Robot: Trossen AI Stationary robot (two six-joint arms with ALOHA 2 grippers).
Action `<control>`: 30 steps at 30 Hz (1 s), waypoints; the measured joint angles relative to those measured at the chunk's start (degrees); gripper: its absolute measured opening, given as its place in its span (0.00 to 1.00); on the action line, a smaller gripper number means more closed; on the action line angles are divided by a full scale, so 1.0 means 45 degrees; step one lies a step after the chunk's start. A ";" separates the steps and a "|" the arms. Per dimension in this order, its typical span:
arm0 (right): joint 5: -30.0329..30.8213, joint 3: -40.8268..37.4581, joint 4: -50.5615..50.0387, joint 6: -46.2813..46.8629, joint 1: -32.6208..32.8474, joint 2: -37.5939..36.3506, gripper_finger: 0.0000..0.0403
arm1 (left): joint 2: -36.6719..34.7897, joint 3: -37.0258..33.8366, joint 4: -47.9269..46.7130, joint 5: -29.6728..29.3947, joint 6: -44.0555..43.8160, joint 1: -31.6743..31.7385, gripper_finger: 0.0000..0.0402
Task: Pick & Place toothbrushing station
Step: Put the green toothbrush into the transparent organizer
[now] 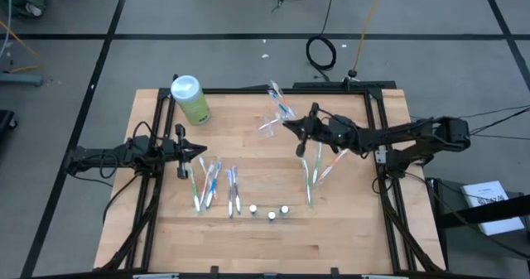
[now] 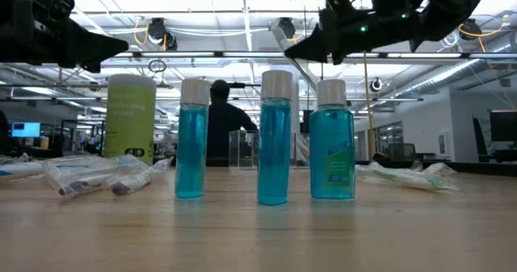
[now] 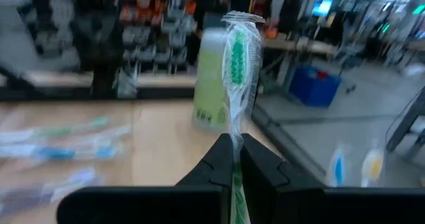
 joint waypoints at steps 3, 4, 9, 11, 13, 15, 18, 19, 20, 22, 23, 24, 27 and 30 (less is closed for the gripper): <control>-0.0028 -0.0009 0.1277 -0.0173 -0.0320 0.0695 0.01 | 0.0001 0.0000 -0.0003 0.0000 0.0000 0.0002 0.06; -0.0173 -0.0009 0.1922 -0.0184 -0.0470 0.1000 0.01 | 0.0003 0.0000 -0.0004 0.0000 0.0000 0.0001 0.06; -0.0646 -0.0009 0.4628 -0.0407 -0.1324 0.2323 0.01 | -0.0002 0.0000 0.0000 0.0000 0.0000 0.0002 0.06; -0.0656 0.0043 0.5187 -0.0553 -0.1766 0.2641 0.01 | 0.0002 0.0000 0.0000 0.0000 0.0000 0.0001 0.06; -0.0682 0.0298 0.5378 -0.0144 -0.2285 0.2949 0.01 | 0.0003 0.0000 -0.0005 0.0000 0.0000 0.0001 0.06; -0.1069 0.0645 0.5416 0.0367 -0.2804 0.3299 0.01 | 0.0001 0.0000 0.0000 -0.0005 0.0000 0.0000 0.06; -0.1706 0.1167 0.5414 0.1120 -0.3382 0.4059 0.01 | -0.0002 0.0000 0.0000 0.0000 0.0000 -0.0002 0.06; -0.1757 0.1283 0.5325 0.1262 -0.3524 0.4258 0.01 | 0.0000 0.0000 -0.0004 -0.0004 0.0000 0.0000 0.06; -0.1815 0.1415 0.5287 0.1302 -0.3649 0.4497 0.01 | 0.0003 0.0000 -0.0005 0.0000 0.0000 -0.0002 0.06; -0.1903 0.1727 0.5360 0.1341 -0.3841 0.4977 0.01 | -0.0002 0.0000 -0.0005 0.0000 0.0000 -0.0002 0.06; -0.1968 0.1801 0.5348 0.1450 -0.3938 0.5141 0.01 | 0.0001 0.0000 -0.0005 -0.0002 0.0000 0.0000 0.06; -0.1972 0.1856 0.5337 0.1589 -0.4012 0.5316 0.01 | -0.0002 0.0000 -0.0002 -0.0005 0.0000 0.0002 0.06; -0.1965 0.1977 0.5323 0.1540 -0.4100 0.5794 0.01 | -0.0002 0.0000 0.0000 -0.0005 0.0000 -0.0002 0.06; -0.2000 0.1972 0.5238 0.1512 -0.4278 0.5974 0.01 | 0.0000 0.0000 -0.0005 -0.0003 0.0000 -0.0001 0.06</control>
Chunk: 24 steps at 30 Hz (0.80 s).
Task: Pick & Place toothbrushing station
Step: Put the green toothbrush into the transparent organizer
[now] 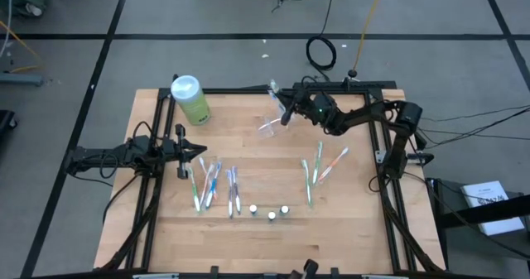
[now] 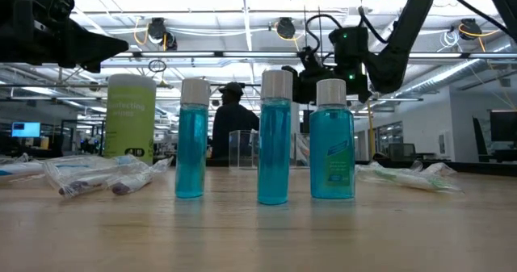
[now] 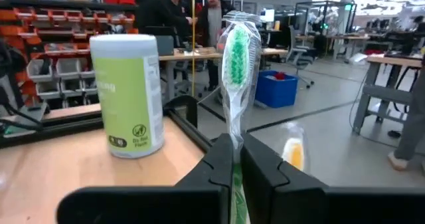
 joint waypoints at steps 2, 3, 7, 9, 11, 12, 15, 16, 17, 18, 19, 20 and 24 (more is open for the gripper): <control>0.0021 0.0000 -0.0300 0.0125 -0.0128 -0.0004 0.01 | -0.0001 0.0000 0.0002 0.0002 0.0000 0.0001 0.06; 0.0038 0.0000 -0.0487 0.0132 -0.0171 -0.0004 0.01 | 0.0003 0.0000 0.0000 0.0003 0.0000 -0.0002 0.06; 0.0047 0.0000 -0.1112 0.0406 -0.0145 0.0006 0.01 | 0.0003 0.0000 0.0000 0.0002 0.0000 -0.0002 0.06; 0.0043 0.0000 -0.1368 0.0722 -0.0135 -0.0004 0.01 | -0.0002 0.0000 0.0000 -0.0002 0.0000 0.0003 0.06; 0.0076 0.0000 -0.1655 0.0798 -0.0147 0.0001 0.01 | 0.0000 0.0000 0.0002 0.0001 0.0000 0.0000 0.06; 0.0095 0.0000 -0.1778 0.0804 -0.0149 0.0001 0.01 | 0.0002 0.0000 0.0001 0.0002 0.0000 0.0003 0.06; 0.0115 0.0000 -0.2115 0.1040 -0.0145 -0.0004 0.01 | -0.0001 0.0000 0.0001 0.0002 0.0000 -0.0001 0.06; 0.0119 0.0000 -0.2277 0.1127 -0.0145 -0.0004 0.01 | 0.0003 0.0000 0.0005 -0.0002 0.0000 0.0000 0.06; 0.0125 0.0000 -0.2395 0.1179 -0.0145 -0.0004 0.01 | 0.0002 0.0000 0.0005 -0.0002 0.0000 -0.0001 0.06; 0.0129 0.0000 -0.2535 0.1252 -0.0145 -0.0004 0.01 | 0.0001 0.0000 0.0000 0.0003 0.0000 -0.0001 0.06; 0.0133 0.0000 -0.2667 0.1309 -0.0145 -0.0004 0.01 | 0.0003 0.0000 0.0000 0.0003 0.0000 0.0000 0.06; 0.0135 0.0000 -0.2789 0.1349 -0.0145 -0.0004 0.01 | 0.0000 0.0000 0.0005 -0.0002 0.0000 0.0000 0.06; 0.0140 -0.0013 -0.2990 0.1371 -0.0145 -0.0004 0.01 | 0.0002 0.0000 0.0004 -0.0002 0.0000 -0.0002 0.06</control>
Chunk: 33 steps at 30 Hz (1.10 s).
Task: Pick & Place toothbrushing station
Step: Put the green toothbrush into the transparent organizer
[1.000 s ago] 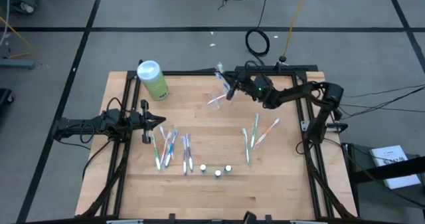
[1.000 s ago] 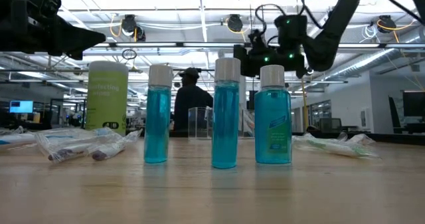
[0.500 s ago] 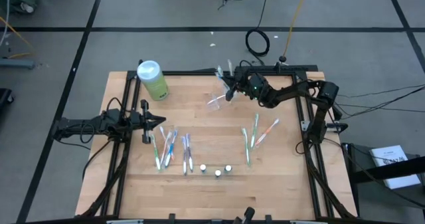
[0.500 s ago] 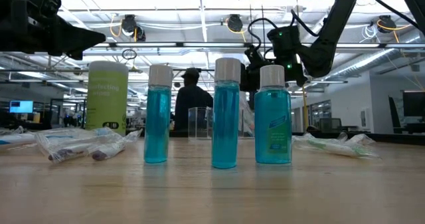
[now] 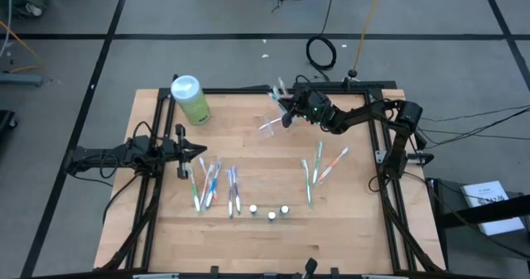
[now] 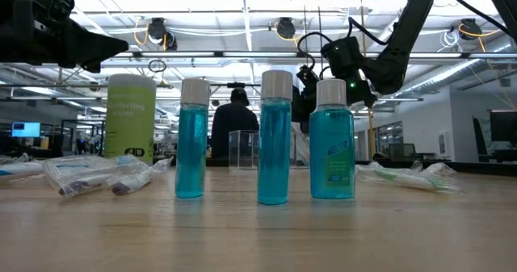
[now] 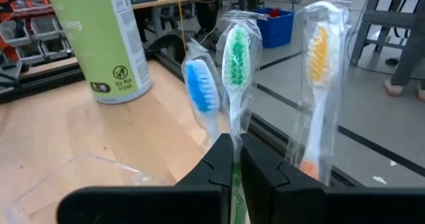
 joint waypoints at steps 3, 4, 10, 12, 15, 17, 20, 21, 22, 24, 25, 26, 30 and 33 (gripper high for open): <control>0.0246 -0.0122 -0.0001 0.0000 0.0011 0.0000 0.01 | -0.0001 0.0000 -0.0002 0.0000 0.0000 0.0005 0.06; 0.0299 -0.0180 0.0013 0.0000 0.0024 0.0000 0.01 | -0.0003 0.0000 0.0000 0.0004 0.0000 0.0001 0.06; 0.0296 -0.0380 0.0052 0.0001 0.0028 -0.0010 0.02 | 0.0001 0.0000 -0.0004 0.0000 0.0000 0.0002 0.06; 0.0296 -0.0421 0.0057 0.0000 0.0024 -0.0015 0.02 | 0.0001 0.0000 0.0000 0.0001 0.0000 0.0005 0.06; 0.0296 -0.0448 0.0042 0.0005 0.0029 -0.0015 0.02 | 0.0001 0.0000 -0.0004 0.0004 0.0000 0.0004 0.06; 0.0282 -0.0448 0.0038 0.0065 0.0029 -0.0015 0.02 | 0.0001 0.0000 -0.0002 0.0002 0.0000 0.0005 0.06; 0.0272 -0.0453 0.0025 0.0350 0.0029 -0.0015 0.04 | 0.0001 0.0000 -0.0004 0.0000 0.0000 0.0004 0.06; 0.0271 -0.0455 0.0023 0.0369 0.0029 -0.0016 0.05 | -0.0002 0.0000 -0.0002 0.0002 0.0000 0.0003 0.06; 0.0270 -0.0458 0.0023 0.0374 0.0029 -0.0016 0.06 | -0.0004 0.0000 0.0001 0.0000 0.0000 0.0000 0.06; 0.0247 -0.0459 -0.0012 0.0375 0.0029 -0.0015 0.07 | -0.0001 0.0000 -0.0004 0.0005 0.0000 0.0000 0.06; 0.0243 -0.0463 -0.0024 0.0379 0.0029 -0.0015 0.08 | -0.0001 0.0000 -0.0004 0.0000 0.0000 0.0002 0.06; 0.0243 -0.0467 -0.0031 0.0380 0.0029 -0.0015 0.08 | 0.0001 0.0000 0.0001 0.0000 0.0000 0.0005 0.06; 0.0233 -0.0477 -0.0060 0.0384 0.0029 -0.0005 0.10 | -0.0002 0.0000 0.0001 0.0005 0.0000 0.0002 0.06; 0.0225 -0.0482 -0.0064 0.0384 0.0034 0.0000 0.13 | -0.0001 0.0000 -0.0002 0.0002 0.0000 0.0004 0.06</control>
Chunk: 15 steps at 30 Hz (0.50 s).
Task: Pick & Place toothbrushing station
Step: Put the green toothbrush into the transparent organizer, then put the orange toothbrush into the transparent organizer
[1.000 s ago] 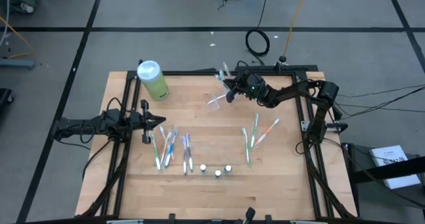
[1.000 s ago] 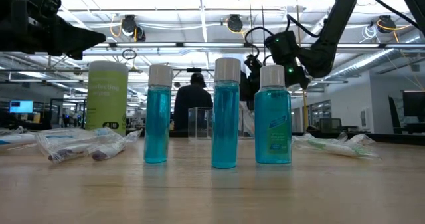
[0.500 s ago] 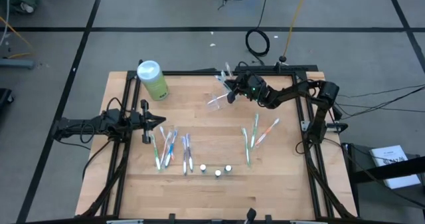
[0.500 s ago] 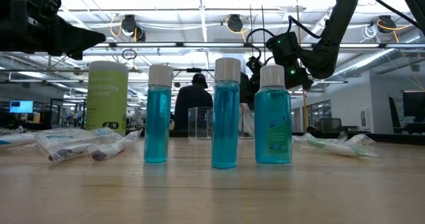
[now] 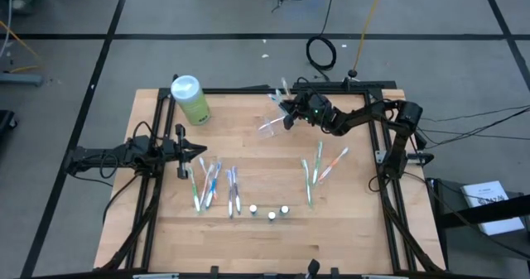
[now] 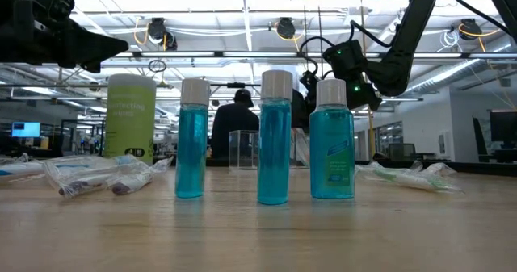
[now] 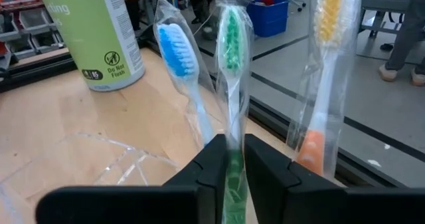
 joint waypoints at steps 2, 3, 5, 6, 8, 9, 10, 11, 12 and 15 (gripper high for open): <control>-0.0022 0.0000 0.0000 -0.0013 0.0000 0.0000 0.16 | -0.0002 0.0000 0.0003 -0.0001 0.0000 -0.0003 0.06; -0.0033 0.0000 0.0005 -0.0015 0.0000 0.0000 0.18 | 0.0001 0.0000 0.0003 0.0003 0.0000 0.0000 0.06; -0.0038 0.0000 0.0049 -0.0022 0.0000 0.0000 0.23 | 0.0002 0.0000 0.0003 0.0003 0.0000 0.0001 0.06; -0.0037 0.0000 0.0103 -0.0024 0.0000 0.0000 0.26 | 0.0002 0.0000 -0.0002 0.0003 0.0000 0.0001 0.06; -0.0035 0.0000 0.0276 0.0005 0.0000 0.0000 0.32 | 0.0000 0.0000 0.0003 0.0001 0.0000 -0.0004 0.06; -0.0038 0.0000 0.0405 0.0101 0.0000 0.0000 0.35 | -0.0003 0.0000 -0.0002 -0.0001 0.0000 0.0001 0.06; -0.0040 0.0000 0.0517 0.0197 0.0000 0.0000 0.38 | 0.0002 0.0000 0.0003 -0.0002 0.0000 -0.0004 0.06; -0.0040 0.0000 0.0627 0.0254 0.0000 0.0000 0.40 | 0.0002 0.0000 0.0001 0.0000 0.0000 0.0001 0.06; -0.0040 0.0000 0.0713 0.0267 0.0005 0.0000 0.43 | -0.0003 0.0000 -0.0002 0.0001 0.0000 -0.0002 0.06; -0.0040 -0.0001 0.0767 0.0247 0.0084 -0.0090 0.48 | 0.0001 0.0000 -0.0001 0.0003 0.0000 -0.0003 0.06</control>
